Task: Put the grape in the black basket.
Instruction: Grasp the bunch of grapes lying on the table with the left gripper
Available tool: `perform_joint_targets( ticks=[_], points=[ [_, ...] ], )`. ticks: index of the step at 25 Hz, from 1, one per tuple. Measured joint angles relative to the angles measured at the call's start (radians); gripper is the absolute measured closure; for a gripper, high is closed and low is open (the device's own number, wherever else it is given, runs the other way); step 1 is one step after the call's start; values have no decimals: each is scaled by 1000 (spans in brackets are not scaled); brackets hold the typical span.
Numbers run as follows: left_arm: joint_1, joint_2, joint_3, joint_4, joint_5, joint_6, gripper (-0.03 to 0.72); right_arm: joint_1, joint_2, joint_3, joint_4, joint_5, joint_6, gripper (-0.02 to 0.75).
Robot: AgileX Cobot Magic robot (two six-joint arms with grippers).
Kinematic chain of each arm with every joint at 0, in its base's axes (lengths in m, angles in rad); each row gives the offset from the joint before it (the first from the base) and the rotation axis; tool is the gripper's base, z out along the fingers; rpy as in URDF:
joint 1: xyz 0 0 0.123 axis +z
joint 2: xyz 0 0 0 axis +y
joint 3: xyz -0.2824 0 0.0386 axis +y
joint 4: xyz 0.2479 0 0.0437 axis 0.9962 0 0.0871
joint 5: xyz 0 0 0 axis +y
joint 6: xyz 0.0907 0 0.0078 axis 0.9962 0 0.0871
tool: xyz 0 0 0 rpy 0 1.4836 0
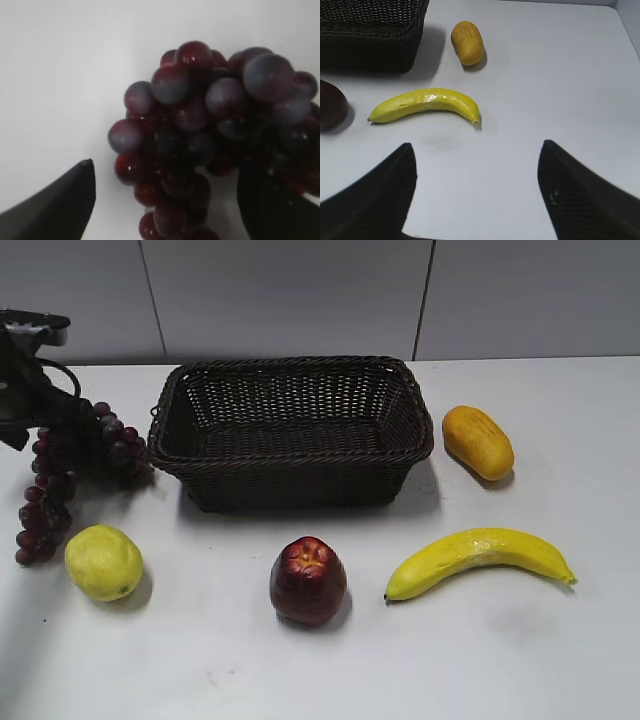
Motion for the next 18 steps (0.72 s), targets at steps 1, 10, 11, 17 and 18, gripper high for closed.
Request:
perform_joint_targets(
  ticks=[1, 10, 11, 17, 18],
  points=[
    [0, 19, -6, 1, -1, 0, 27, 0, 0, 0, 0, 0, 0, 166],
    [0, 76, -13, -11, -68, 3, 338, 0, 0, 0, 0, 0, 0, 166],
    [0, 76, -14, -15, -74, 3, 430, 0, 0, 0, 0, 0, 0, 166],
    [0, 72, -15, -28, -69, 3, 445, 0, 0, 0, 0, 0, 0, 166],
    [0, 66, -15, -28, -61, 3, 445, 0, 0, 0, 0, -1, 0, 166]
  ],
)
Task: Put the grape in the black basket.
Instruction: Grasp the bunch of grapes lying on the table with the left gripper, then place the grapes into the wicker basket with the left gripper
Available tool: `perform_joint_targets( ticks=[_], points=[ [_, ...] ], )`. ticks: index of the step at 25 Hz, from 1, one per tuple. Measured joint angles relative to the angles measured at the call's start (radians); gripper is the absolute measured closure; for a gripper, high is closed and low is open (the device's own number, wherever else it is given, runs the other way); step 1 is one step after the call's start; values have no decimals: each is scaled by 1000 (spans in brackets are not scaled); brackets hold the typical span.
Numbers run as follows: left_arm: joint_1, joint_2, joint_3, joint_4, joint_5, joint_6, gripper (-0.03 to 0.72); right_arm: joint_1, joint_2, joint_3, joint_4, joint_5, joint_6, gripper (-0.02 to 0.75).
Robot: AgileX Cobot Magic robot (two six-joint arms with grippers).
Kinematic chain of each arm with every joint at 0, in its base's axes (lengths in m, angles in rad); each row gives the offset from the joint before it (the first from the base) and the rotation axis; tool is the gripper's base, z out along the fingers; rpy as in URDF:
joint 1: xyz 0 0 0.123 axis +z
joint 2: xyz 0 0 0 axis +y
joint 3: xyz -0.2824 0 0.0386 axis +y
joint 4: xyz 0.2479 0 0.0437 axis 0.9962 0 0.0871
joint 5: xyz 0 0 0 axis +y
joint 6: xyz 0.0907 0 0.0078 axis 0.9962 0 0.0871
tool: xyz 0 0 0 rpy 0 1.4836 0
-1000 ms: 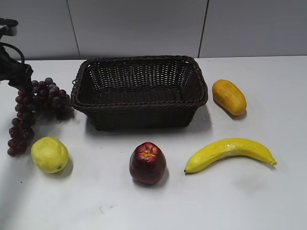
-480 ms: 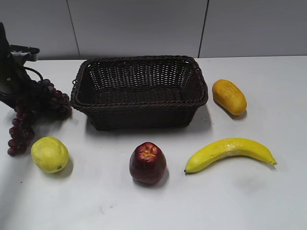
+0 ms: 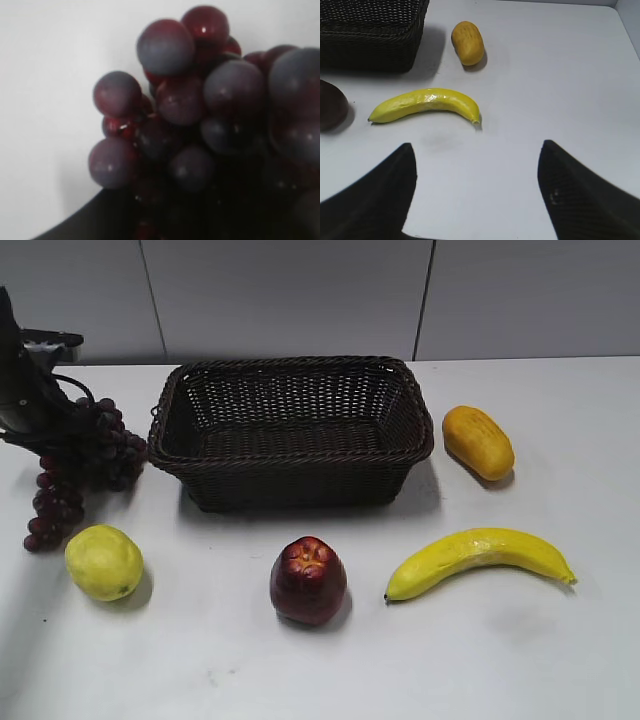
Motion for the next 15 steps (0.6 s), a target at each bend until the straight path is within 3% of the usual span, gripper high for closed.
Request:
perform_joint_targets(
  ticks=[8, 15],
  points=[
    [-9, -219, -14, -1, 11, 0, 449, 0, 0, 0, 0, 0, 0, 166],
    [-110, -372, -205, 0, 41, 0, 462, 0, 0, 0, 0, 0, 0, 166]
  ],
)
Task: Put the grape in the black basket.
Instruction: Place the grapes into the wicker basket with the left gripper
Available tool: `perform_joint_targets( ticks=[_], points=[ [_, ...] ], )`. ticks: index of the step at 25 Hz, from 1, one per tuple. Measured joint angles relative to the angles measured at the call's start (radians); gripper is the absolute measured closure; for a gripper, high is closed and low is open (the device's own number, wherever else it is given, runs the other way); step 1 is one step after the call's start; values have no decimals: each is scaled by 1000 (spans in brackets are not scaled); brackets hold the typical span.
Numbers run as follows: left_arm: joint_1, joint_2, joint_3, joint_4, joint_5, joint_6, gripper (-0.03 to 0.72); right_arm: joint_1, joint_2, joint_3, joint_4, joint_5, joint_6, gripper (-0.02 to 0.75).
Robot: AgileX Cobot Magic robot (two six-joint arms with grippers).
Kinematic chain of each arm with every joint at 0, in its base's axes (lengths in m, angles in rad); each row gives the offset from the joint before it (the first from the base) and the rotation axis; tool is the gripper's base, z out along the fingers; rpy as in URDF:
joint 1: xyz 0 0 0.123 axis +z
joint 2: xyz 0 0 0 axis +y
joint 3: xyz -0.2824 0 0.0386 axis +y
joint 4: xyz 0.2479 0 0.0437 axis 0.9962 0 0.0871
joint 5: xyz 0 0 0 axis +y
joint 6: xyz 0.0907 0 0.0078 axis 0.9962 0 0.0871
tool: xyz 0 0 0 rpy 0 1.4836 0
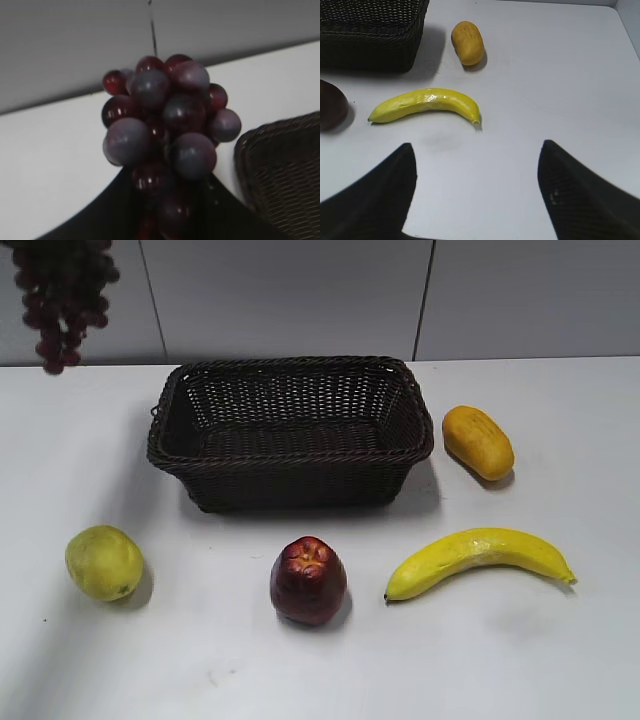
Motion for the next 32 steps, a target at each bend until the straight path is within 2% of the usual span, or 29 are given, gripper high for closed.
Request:
perform_joint_targets(
  ticks=[5, 10, 15, 20, 30, 32],
  points=[
    [-120, -6, -135, -4, 33, 0, 463, 0, 0, 0, 0, 0, 0, 166],
    [-230, 18, -148, -10, 48, 0, 466, 0, 0, 0, 0, 0, 0, 166],
    [-300, 110, -148, -11, 82, 0, 467, 0, 0, 0, 0, 0, 0, 166],
    [-339, 232, -148, -18, 98, 0, 470, 0, 0, 0, 0, 1, 0, 166],
    [-346, 402, -148, -22, 95, 0, 470, 0, 0, 0, 0, 1, 0, 166],
    [-346, 404, -148, -22, 93, 0, 405, 0, 0, 0, 0, 1, 0, 166]
  ],
)
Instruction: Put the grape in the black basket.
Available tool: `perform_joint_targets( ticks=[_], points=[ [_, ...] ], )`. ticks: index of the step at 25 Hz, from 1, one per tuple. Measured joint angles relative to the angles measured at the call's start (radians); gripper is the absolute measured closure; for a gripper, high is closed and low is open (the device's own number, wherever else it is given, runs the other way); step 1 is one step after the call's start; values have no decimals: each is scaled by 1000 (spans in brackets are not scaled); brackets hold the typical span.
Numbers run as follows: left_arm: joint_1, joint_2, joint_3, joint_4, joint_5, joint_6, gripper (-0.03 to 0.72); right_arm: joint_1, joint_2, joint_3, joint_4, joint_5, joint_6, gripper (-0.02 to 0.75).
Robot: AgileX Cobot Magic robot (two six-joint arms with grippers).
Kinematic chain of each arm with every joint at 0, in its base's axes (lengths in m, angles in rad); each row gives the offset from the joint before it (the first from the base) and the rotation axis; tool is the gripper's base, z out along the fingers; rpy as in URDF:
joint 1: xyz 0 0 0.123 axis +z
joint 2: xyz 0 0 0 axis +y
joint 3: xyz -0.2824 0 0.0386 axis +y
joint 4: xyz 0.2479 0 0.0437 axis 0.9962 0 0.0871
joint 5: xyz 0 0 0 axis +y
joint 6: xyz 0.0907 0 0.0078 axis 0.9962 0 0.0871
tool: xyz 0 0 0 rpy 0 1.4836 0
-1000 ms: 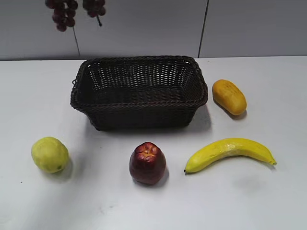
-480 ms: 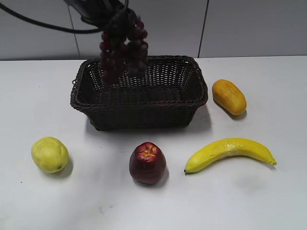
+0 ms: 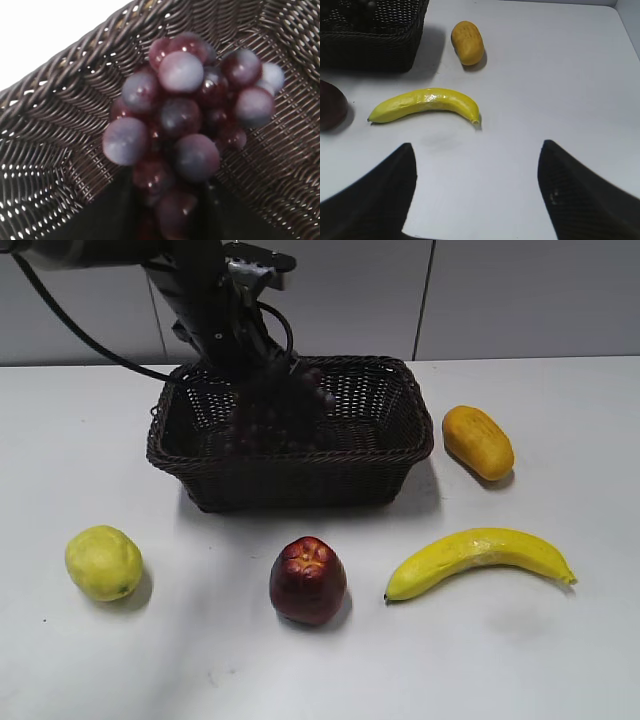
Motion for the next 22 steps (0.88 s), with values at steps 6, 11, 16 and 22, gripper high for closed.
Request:
perform_joint_targets(
  ticks=[6, 11, 16, 22],
  points=[
    [0, -5, -6, 9, 16, 0, 67, 0, 0, 0, 0, 0, 0, 166],
    [0, -61, -6, 41, 89, 0, 62, 0, 0, 0, 0, 0, 0, 166],
    [0, -177, -6, 115, 202, 0, 92, 0, 0, 0, 0, 0, 0, 166],
    [3, -342, -6, 210, 341, -14, 102, 0, 0, 0, 0, 0, 0, 166]
  ],
)
